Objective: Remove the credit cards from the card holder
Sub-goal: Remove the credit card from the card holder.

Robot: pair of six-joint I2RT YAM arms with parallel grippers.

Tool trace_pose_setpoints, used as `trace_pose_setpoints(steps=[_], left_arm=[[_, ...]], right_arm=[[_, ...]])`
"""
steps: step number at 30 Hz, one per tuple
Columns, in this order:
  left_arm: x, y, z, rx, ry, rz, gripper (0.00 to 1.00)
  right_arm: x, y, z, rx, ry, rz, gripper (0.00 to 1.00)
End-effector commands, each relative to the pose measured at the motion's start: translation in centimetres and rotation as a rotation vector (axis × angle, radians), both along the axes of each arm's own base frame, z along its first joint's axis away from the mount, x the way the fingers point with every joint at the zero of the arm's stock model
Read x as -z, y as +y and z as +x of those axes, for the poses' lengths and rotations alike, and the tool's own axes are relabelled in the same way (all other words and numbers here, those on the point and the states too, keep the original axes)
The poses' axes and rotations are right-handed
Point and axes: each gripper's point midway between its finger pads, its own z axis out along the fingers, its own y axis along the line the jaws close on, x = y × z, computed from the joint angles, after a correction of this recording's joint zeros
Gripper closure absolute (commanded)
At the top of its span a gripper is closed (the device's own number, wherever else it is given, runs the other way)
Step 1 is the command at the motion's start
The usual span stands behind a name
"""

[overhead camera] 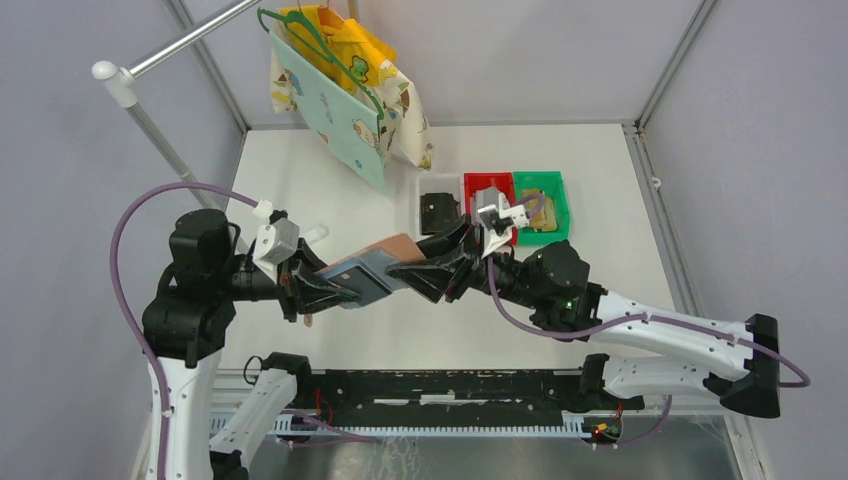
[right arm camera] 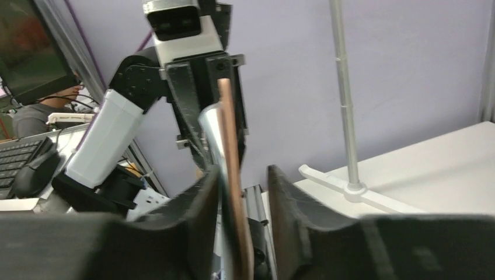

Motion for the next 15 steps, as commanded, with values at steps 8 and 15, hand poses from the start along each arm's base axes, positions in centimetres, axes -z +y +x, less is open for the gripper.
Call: trace_pose_setpoints(steps=[8,15], left_arm=[[5.4,1.9,7.9,-0.297,0.163,0.219,0.98],[9.4,2.8,9.6,-0.33,0.326,0.37,0.98]], right_arm=[[-2.1,-4.3,6.5,0.035,0.124,0.048,0.38],[0.5,-1.7,5.2,-0.128,0.155,-0.023,0.37]])
